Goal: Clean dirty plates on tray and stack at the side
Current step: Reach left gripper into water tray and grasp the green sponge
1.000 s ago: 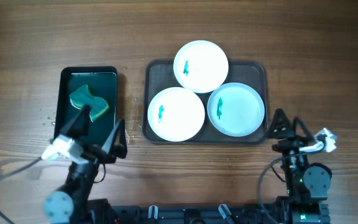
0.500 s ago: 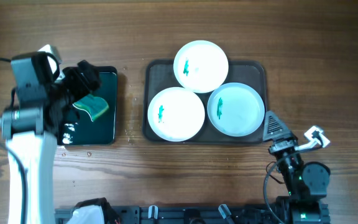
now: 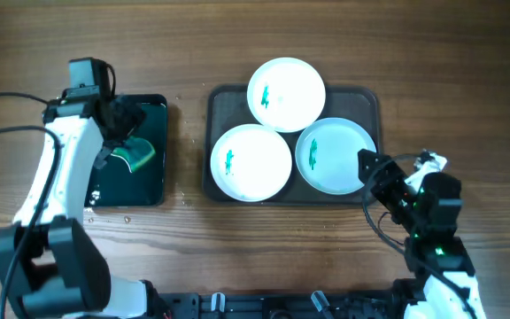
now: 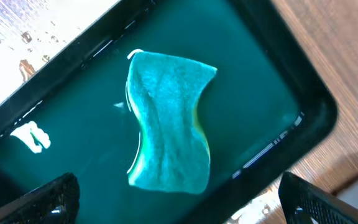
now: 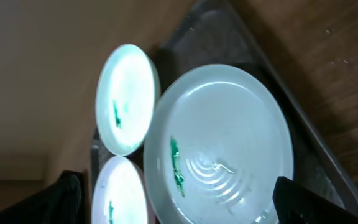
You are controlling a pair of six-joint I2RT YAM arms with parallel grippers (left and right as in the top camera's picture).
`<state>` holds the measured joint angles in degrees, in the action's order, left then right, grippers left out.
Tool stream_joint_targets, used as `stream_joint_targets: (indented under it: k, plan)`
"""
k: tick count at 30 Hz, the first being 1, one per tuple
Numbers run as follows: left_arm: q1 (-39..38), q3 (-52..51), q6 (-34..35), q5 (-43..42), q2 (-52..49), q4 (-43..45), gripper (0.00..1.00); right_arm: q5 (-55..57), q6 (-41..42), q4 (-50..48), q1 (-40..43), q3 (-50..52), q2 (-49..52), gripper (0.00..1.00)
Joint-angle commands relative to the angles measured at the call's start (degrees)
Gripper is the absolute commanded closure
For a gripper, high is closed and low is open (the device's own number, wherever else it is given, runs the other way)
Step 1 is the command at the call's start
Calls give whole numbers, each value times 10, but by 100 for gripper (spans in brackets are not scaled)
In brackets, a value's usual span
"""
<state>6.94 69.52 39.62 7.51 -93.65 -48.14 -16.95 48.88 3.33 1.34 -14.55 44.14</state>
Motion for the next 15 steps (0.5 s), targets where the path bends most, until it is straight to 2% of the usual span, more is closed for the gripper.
stream_joint_targets:
  k: [1, 10, 13, 15]
  plan:
    - [1, 8, 16, 24, -35, 5, 0, -11, -17, -15, 1, -14, 38, 0]
    - [6, 8, 16, 17, -114, 30, 0, -9, 61, -10, 1, -13, 45, 0]
    - [9, 8, 16, 11, -123, 57, 8, -7, 91, 21, 1, -12, 45, 0]
    - [11, 8, 16, 10, -126, 73, 9, 2, 99, 35, 1, -12, 45, 0]
